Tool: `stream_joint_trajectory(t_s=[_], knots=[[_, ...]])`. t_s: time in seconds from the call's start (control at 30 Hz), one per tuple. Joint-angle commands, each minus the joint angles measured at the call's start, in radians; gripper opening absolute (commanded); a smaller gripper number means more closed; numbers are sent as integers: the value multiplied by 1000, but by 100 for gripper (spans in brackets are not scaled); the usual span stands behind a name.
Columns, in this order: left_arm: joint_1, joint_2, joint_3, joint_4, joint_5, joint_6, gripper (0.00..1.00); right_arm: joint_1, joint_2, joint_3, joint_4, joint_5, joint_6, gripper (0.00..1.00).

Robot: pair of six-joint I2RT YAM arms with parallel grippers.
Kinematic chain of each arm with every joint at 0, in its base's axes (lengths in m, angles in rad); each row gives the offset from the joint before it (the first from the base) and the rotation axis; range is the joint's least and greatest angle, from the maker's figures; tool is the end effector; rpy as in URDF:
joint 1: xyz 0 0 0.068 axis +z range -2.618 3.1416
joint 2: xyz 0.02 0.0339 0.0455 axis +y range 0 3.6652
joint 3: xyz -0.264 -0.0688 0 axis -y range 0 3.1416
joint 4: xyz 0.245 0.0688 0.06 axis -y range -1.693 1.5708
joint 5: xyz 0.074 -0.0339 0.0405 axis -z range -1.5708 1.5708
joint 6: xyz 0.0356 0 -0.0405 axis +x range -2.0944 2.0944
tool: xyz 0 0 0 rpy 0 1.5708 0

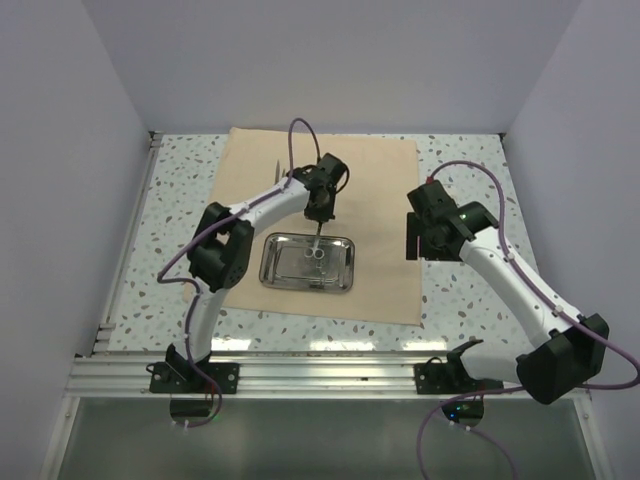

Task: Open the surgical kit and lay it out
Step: Pick up the medical item from the surgical kit, then place the medical item in the surgical kit.

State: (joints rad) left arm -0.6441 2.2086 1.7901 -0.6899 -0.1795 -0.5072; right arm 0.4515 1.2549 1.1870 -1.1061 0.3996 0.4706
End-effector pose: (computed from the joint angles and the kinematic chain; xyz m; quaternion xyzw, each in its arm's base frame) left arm 0.3829 -0.2796 0.1833 0.0458 0.9686 -0.0511 0.2389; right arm 0.2110 0.0869 0.3092 0.0483 0.9605 -0.0883 0.2596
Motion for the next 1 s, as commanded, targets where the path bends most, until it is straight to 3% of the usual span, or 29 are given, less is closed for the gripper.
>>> stream_joint_trajectory(t_s=[0.0, 0.27, 0.53, 0.63, 0.67, 0.7, 0.77, 0.97], knots=[[46, -32, 115, -16, -31, 65, 0, -2, 23, 49, 8, 8, 8, 78], [208, 72, 347, -4, -107, 225, 0, -2, 70, 71, 14, 1, 5, 78], [310, 181, 376, 162, -101, 314, 4, -2, 123, 97, 63, -50, 14, 77], [317, 221, 390, 213, -81, 326, 43, -2, 152, 86, 170, -161, -6, 77], [319, 227, 399, 199, -77, 322, 63, 1, 173, 94, 224, -198, -16, 77], [320, 227, 417, 179, -80, 314, 68, 3, 185, 100, 248, -226, -18, 77], [324, 179, 388, 156, -92, 294, 74, 22, 233, 129, 316, -280, -12, 77], [324, -82, 112, 132, -98, 201, 73, 102, 392, 224, 414, -349, 55, 70]])
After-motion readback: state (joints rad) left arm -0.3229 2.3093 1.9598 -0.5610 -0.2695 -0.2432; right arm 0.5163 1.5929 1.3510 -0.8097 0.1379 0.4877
